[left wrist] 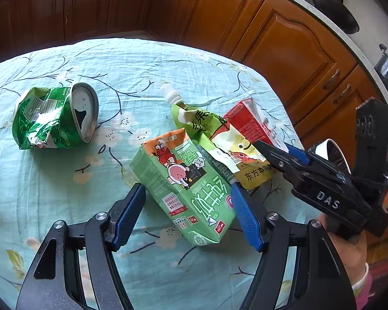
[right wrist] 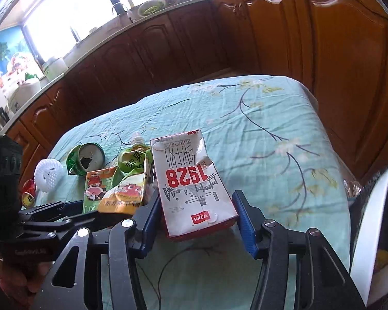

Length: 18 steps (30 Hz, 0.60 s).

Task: Collect trash
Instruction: 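Grasp the green juice carton with the left tool while the right tool grasps the white red-printed carton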

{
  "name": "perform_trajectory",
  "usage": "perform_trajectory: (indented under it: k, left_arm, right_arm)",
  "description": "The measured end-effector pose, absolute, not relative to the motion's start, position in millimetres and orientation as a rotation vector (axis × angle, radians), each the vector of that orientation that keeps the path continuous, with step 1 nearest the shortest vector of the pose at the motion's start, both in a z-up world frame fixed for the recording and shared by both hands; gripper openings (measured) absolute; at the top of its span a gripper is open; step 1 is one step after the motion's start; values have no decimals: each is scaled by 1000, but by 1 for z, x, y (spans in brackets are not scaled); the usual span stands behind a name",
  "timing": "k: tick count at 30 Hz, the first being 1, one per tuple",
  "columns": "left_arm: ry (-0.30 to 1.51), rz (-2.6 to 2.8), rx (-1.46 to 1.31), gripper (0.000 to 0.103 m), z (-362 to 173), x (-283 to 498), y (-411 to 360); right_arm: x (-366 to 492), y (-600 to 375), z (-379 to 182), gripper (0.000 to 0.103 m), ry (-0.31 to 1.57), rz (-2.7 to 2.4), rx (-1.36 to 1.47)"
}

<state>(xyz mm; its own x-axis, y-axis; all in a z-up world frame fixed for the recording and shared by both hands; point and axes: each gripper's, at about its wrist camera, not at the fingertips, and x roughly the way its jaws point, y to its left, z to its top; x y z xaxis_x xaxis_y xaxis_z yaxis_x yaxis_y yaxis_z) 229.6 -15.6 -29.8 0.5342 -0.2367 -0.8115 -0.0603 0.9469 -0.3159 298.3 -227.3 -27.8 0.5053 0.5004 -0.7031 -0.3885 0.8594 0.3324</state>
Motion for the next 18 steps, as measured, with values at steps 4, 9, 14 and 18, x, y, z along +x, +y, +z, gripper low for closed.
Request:
perform_trajectory:
  k: [4,9,14,18]
  left_arm:
    - [1003,-119,-303,70,-30,232,-22]
    - [997,-133,-270,71,-29,228,-30]
    - [962,-141,-240,63,-28,225,-33]
    - [922,-167,-210,45,-20,212,-37]
  right_arm:
    - [272,-253,-27,52,868,493,228]
    - [249,-273,-26,52,853,459,295]
    - [228,-284,-19,52,827,447,340]
    - [212,-293,-8,52,795,445,360]
